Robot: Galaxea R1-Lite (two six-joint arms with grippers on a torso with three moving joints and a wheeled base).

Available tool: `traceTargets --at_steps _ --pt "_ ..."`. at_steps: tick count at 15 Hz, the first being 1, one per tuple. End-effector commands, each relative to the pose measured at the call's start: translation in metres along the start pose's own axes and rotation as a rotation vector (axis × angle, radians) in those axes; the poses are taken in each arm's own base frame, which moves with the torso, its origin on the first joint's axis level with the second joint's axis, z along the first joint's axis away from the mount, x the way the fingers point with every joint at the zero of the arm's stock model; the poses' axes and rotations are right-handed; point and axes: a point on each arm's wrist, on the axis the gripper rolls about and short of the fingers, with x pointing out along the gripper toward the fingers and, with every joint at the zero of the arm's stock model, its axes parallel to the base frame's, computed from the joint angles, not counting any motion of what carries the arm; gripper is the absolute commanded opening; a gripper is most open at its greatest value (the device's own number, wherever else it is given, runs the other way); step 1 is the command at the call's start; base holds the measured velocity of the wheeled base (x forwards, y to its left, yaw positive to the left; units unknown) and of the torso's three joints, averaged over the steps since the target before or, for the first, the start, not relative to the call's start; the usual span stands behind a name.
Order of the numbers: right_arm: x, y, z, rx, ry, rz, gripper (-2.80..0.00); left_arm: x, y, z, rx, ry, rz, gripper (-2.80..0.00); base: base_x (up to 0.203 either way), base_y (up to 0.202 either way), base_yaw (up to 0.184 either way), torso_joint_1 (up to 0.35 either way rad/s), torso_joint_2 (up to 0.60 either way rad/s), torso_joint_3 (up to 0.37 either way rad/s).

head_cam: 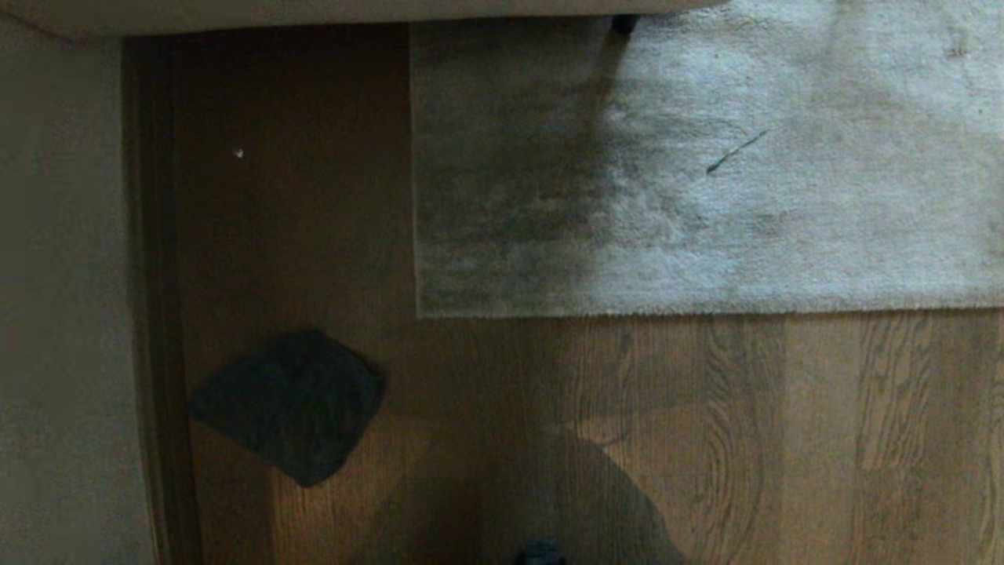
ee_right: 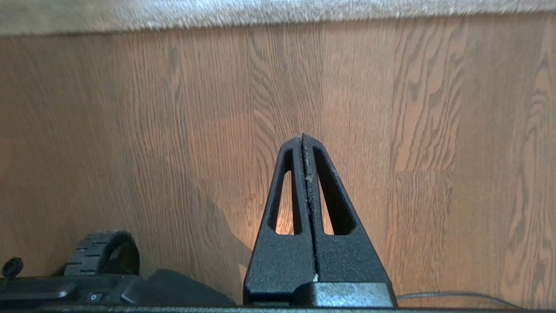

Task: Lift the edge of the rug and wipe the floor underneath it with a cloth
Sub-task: Pick up the rag

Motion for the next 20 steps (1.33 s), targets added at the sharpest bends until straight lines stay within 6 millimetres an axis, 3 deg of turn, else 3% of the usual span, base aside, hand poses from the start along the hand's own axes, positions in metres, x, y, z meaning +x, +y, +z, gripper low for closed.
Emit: traceTargets --at_steps 1,13,20 --pt "0.0 0.0 0.0 0.0 0.0 0.001 -2.8 0.0 0.0 0.0 0.0 0.0 0.0 -2.8 0.0 0.0 0.0 -0.002 0.0 -0.201" --pt "0.0 0.0 0.0 0.0 0.0 0.001 -2.8 0.0 0.0 -0.0002 0.0 0.002 0.0 -2.8 0.0 0.0 0.0 0.001 0.0 -0.197" --pt "0.0 0.0 0.0 0.0 0.0 0.0 -2.8 0.0 0.0 0.0 0.0 0.0 0.0 -2.8 0.0 0.0 0.0 0.002 0.0 -0.029"
